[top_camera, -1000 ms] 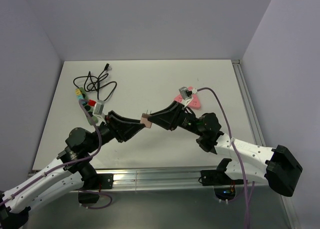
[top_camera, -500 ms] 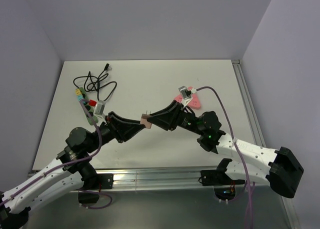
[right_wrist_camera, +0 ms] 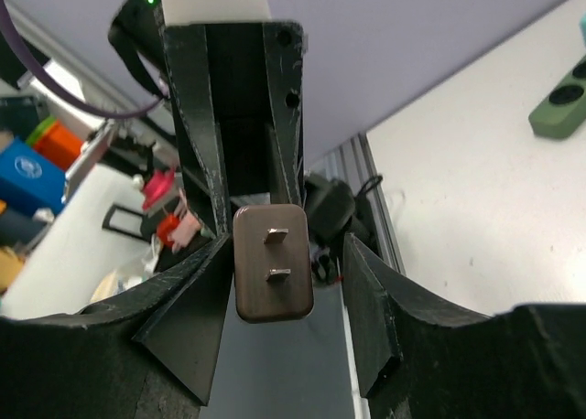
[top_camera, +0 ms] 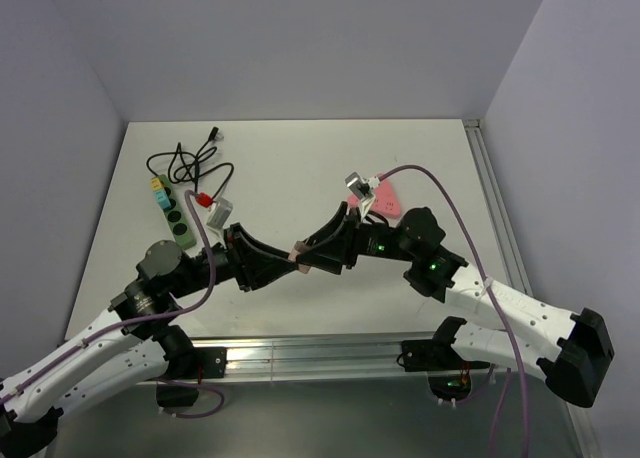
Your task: Insert the plug
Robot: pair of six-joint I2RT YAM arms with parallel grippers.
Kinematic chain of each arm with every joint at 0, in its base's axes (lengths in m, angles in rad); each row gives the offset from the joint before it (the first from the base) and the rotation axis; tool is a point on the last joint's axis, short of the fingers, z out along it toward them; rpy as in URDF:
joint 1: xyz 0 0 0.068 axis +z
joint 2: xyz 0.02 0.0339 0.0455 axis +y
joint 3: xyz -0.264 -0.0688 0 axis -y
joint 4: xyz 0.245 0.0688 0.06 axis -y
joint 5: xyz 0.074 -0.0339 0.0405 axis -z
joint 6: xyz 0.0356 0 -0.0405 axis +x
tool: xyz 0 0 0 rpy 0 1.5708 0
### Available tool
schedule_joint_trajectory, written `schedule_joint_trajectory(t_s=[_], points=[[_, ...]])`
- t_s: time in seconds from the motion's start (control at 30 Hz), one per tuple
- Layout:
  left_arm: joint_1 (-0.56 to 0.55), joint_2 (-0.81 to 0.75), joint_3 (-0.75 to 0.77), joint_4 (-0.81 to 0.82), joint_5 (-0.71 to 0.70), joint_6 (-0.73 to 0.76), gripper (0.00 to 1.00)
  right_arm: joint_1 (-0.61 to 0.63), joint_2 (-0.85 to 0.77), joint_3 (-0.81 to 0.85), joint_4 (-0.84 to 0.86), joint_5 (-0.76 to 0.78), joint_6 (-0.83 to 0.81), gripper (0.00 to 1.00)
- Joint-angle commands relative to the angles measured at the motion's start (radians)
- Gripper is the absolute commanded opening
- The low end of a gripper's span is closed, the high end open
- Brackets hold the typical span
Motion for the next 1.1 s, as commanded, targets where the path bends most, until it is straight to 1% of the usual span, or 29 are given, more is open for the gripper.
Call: schedule_joint_trajectory(t_s=[0.0,0.1,0.2,0.37,0.6,0.9,1.07], points=[[-0.002,0.005,0.057,-0.003,0.073,0.045,0.0,-0.024,-0.027,0.048,-0.11,-0.12,-0.072,0.57],[-0.002,0.019,0.073,-0.026,0.111,0.062,0.0,-0.045,-0.042,0.057,-0.153,-0.155,-0.104,0.57],[-0.002,0.03,0.091,-0.046,0.136,0.078,0.0,-0.067,-0.054,0.063,-0.167,-0.224,-0.113,0.55],[-0.002,0.067,0.115,-0.055,0.191,0.097,0.0,-0.073,-0.069,0.074,-0.199,-0.302,-0.144,0.52],[-0.002,0.094,0.111,-0.031,0.245,0.097,0.0,-0.074,-0.079,0.089,-0.239,-0.316,-0.171,0.51],[-0.002,0.085,0.123,-0.058,0.277,0.123,0.0,-0.082,-0.07,0.091,-0.214,-0.371,-0.162,0.46],[-0.002,0.079,0.129,-0.075,0.285,0.138,0.0,-0.087,-0.073,0.085,-0.208,-0.396,-0.158,0.46]])
